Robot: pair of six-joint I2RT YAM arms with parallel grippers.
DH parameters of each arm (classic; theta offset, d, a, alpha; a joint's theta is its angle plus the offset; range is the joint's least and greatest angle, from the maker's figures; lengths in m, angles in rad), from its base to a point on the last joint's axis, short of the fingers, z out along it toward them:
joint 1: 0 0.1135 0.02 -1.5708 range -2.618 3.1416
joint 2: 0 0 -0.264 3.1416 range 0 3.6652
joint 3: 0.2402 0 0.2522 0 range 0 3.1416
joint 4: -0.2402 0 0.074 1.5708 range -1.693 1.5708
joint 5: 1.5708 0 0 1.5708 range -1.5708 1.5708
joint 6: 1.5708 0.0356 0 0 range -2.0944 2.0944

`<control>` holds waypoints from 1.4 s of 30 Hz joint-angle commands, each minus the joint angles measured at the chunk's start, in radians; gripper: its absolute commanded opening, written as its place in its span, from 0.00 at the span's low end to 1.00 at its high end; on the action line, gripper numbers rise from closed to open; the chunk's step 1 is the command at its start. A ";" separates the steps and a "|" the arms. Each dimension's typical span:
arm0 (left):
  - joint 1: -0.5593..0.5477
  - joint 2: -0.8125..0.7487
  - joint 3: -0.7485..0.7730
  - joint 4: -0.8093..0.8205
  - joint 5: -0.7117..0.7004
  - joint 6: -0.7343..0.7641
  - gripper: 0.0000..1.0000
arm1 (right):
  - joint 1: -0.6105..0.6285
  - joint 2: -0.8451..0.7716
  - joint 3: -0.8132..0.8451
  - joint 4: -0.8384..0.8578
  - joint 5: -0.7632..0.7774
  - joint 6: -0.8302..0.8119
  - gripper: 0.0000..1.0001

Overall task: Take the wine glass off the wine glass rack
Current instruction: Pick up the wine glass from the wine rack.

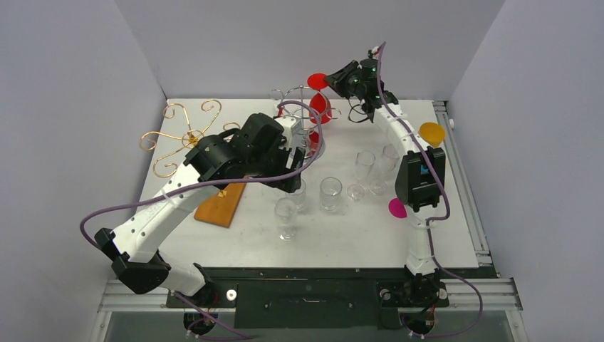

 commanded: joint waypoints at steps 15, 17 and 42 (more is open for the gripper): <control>0.028 -0.034 0.028 0.025 0.032 0.007 0.68 | -0.041 -0.079 -0.149 0.346 -0.002 0.262 0.00; 0.029 -0.036 0.025 0.028 0.034 0.006 0.68 | -0.046 -0.085 -0.158 0.373 -0.001 0.280 0.00; 0.098 0.005 0.066 0.462 0.175 -0.158 0.75 | -0.132 -0.331 -0.196 0.369 0.032 0.303 0.00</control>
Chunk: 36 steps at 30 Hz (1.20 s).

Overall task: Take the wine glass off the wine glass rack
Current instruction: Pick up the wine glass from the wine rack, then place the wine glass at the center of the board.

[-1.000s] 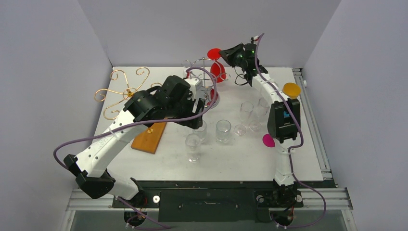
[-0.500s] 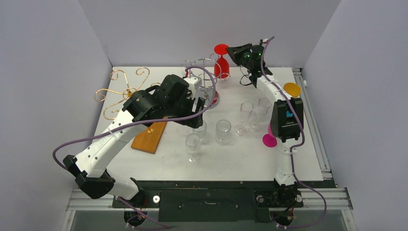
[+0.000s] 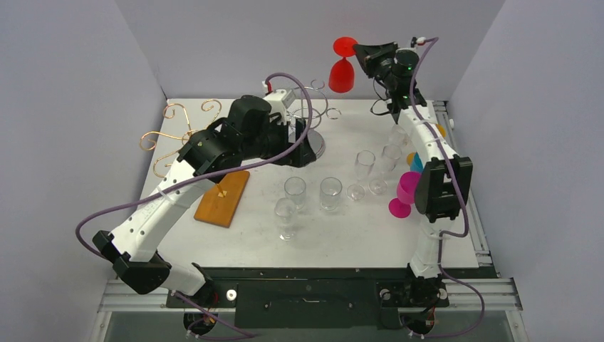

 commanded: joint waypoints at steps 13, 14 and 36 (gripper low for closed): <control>0.075 0.098 -0.055 0.916 0.104 -0.288 0.82 | -0.046 -0.573 -0.293 -0.038 -0.081 0.153 0.00; 0.077 0.102 -0.070 0.980 0.106 -0.294 0.83 | -0.046 -0.619 -0.334 -0.035 -0.091 0.166 0.00; 0.102 0.068 -0.368 1.540 0.229 -0.516 0.90 | -0.049 -0.985 -0.704 0.122 -0.122 0.539 0.00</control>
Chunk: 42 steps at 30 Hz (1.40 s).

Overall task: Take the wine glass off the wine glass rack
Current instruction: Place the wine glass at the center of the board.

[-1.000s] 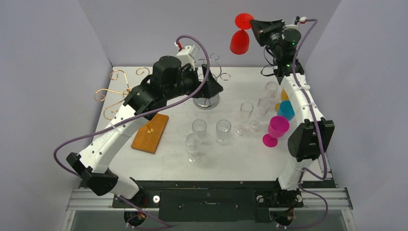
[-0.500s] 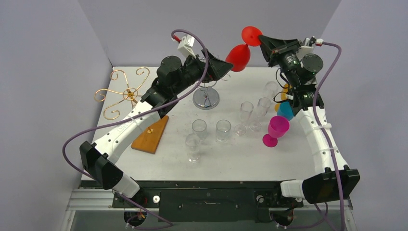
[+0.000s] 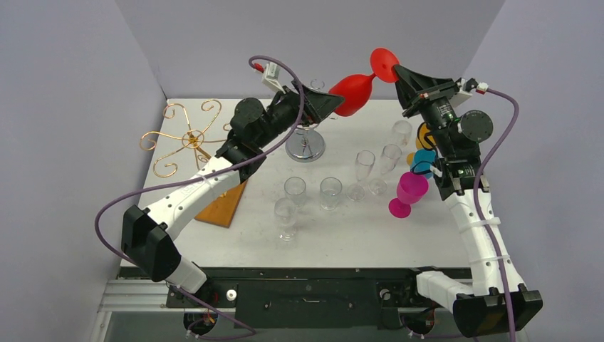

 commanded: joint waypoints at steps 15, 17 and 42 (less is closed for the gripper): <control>-0.048 -0.034 -0.020 0.594 0.204 -0.211 0.67 | -0.008 0.000 -0.218 0.440 -0.081 0.422 0.00; -0.064 -0.047 -0.004 0.561 0.206 -0.184 0.56 | -0.012 0.000 -0.225 0.451 -0.085 0.430 0.00; -0.494 -0.032 0.512 -1.356 -0.385 0.511 0.00 | -0.352 0.020 0.352 -0.828 0.022 -0.879 0.76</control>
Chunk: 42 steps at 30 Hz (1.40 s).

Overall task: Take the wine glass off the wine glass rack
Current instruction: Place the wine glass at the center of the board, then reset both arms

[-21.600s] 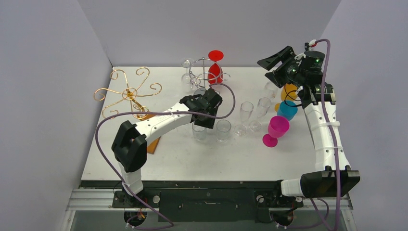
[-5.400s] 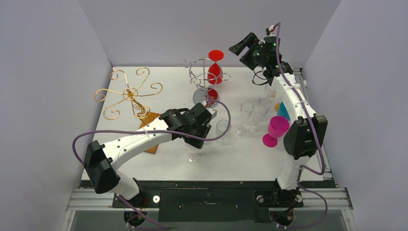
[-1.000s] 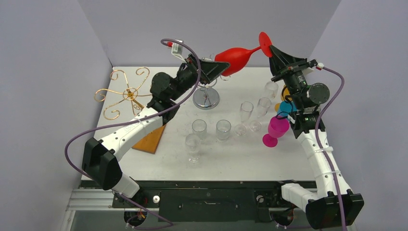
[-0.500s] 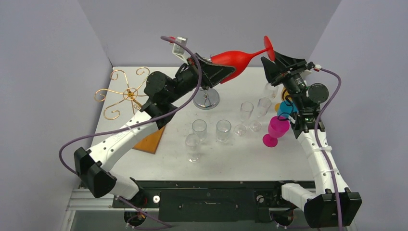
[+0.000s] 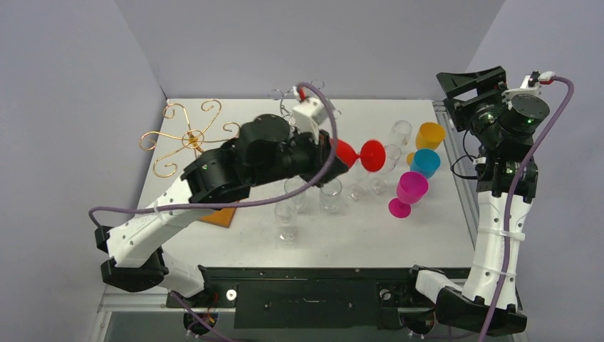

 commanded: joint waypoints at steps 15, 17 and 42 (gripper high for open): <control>-0.200 0.446 -0.005 -0.504 -0.179 0.148 0.00 | 0.000 -0.001 0.066 -0.159 0.077 -0.213 0.76; -0.198 0.487 -0.001 -0.512 -0.173 0.160 0.00 | 0.000 -0.003 0.064 -0.163 0.072 -0.218 0.76; -0.163 0.456 0.151 -0.604 -0.230 0.177 0.98 | 0.000 -0.016 0.061 -0.145 0.039 -0.210 0.76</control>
